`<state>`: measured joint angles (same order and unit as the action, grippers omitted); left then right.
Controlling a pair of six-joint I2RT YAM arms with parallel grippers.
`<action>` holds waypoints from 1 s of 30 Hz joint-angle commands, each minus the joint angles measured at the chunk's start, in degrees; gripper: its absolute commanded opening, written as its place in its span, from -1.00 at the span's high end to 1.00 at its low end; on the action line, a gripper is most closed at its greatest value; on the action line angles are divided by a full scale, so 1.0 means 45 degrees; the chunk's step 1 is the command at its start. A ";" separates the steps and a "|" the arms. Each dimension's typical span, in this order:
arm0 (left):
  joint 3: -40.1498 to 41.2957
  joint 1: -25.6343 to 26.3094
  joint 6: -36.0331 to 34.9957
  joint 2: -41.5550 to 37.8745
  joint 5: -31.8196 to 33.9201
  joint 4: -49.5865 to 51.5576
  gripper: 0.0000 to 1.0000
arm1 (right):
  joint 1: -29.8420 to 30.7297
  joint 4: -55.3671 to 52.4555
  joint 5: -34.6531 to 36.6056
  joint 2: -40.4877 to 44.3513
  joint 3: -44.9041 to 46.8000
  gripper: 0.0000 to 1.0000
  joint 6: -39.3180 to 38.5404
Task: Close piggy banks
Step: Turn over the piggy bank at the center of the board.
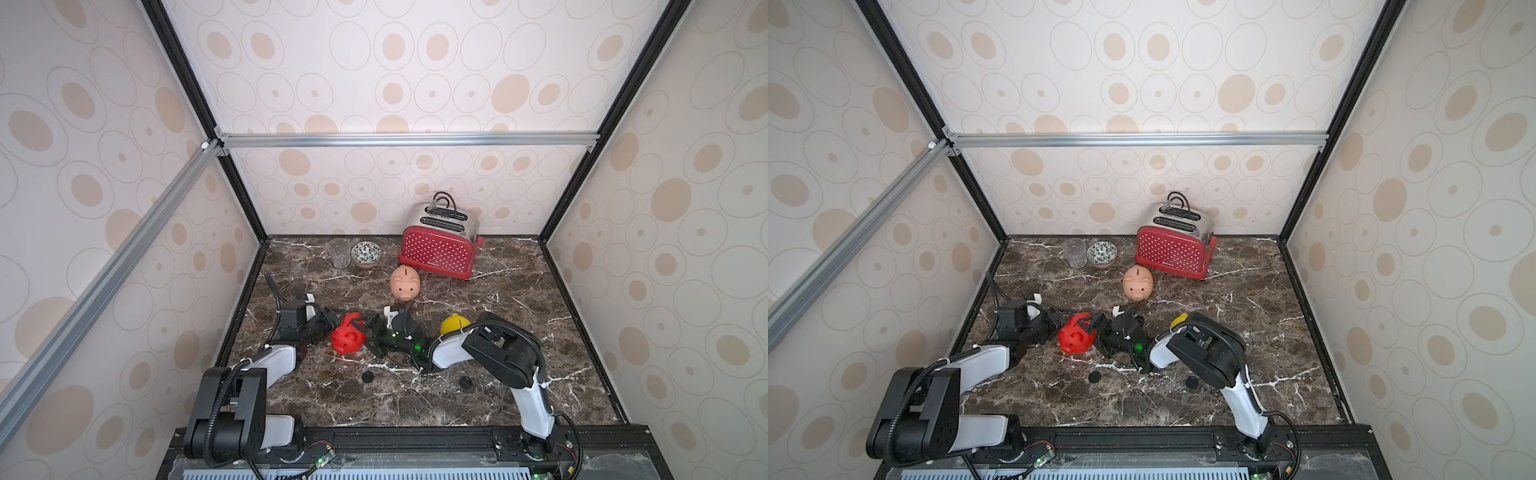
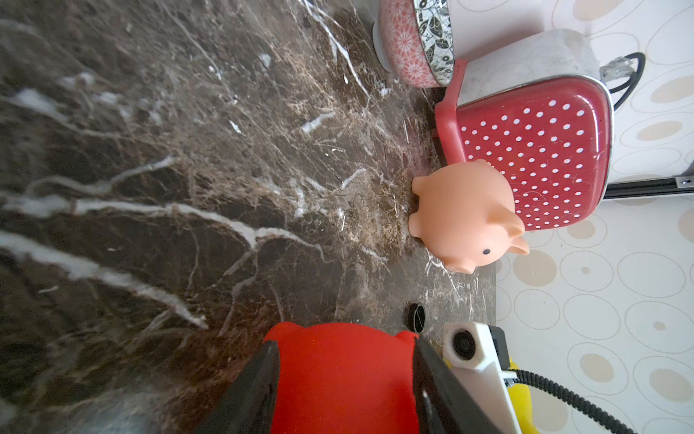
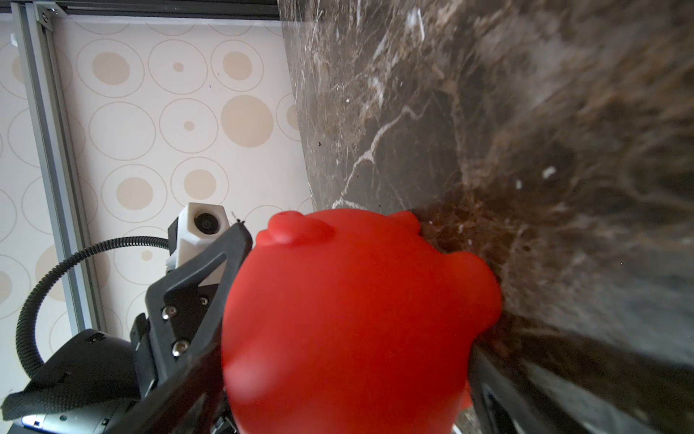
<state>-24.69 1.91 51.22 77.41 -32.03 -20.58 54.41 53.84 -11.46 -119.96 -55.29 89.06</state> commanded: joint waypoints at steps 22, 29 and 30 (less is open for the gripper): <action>0.0916 0.0200 -0.0015 0.1653 -0.0177 0.0451 -0.01 | 0.0036 0.3789 -0.0089 0.1873 0.0445 -0.99 0.0031; 0.0725 0.0196 -0.0132 0.1704 -0.0235 0.0656 0.01 | -0.0053 0.3218 0.0027 0.1282 0.0626 -0.99 0.0099; 0.0711 0.0200 -0.0116 0.1682 -0.0268 0.0681 0.02 | -0.0080 0.3186 0.0027 0.1099 0.0611 -0.99 0.0117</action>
<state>-24.21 1.72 52.66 81.60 -33.06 -28.91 53.91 57.41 -10.46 -116.14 -51.07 87.79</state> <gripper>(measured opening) 0.495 0.998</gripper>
